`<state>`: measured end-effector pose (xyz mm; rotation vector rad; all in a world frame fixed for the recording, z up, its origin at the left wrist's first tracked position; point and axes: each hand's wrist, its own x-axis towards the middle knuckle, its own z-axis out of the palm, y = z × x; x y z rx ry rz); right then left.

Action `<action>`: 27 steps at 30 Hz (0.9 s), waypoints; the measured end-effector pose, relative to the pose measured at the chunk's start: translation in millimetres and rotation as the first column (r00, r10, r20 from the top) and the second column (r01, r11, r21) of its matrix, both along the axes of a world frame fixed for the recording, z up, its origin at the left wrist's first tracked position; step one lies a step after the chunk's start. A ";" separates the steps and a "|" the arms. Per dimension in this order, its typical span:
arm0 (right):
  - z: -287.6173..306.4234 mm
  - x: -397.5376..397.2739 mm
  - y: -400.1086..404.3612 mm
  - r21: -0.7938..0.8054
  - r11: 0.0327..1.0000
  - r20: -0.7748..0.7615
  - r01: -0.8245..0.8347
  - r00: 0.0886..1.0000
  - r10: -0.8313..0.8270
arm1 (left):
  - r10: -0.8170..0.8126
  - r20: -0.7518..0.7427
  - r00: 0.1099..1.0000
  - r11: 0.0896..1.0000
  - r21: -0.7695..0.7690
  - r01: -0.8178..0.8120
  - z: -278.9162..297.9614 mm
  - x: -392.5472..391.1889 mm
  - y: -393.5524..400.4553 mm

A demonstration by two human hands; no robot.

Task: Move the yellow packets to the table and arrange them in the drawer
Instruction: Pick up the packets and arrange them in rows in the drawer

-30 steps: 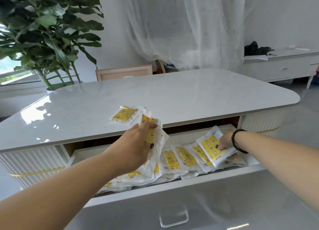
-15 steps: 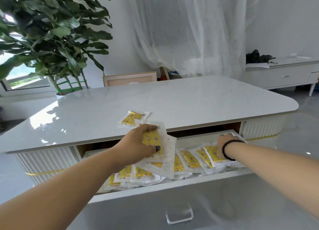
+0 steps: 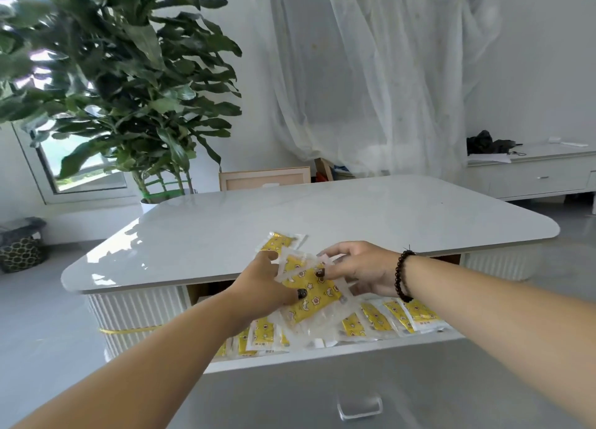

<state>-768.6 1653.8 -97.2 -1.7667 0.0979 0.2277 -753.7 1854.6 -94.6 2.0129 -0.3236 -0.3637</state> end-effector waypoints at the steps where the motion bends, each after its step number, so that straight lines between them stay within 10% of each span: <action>1: -0.7 -2.0 3.1 0.009 1.000 0.014 -0.008 1.000 0.008 | 0.012 0.012 1.000 1.000 -0.004 -0.012 1.0 -2.4 3.5; 16: -19.8 4.1 72.7 -0.241 0.939 0.258 0.247 0.949 -0.183 | -0.002 0.011 1.000 0.996 -0.090 0.003 -3.5 1.6 56.4; 27: -32.5 82.0 103.7 -0.133 0.971 -0.069 0.200 0.975 -0.210 | 0.282 -0.181 0.942 0.949 -0.092 -0.302 -41.9 56.3 56.8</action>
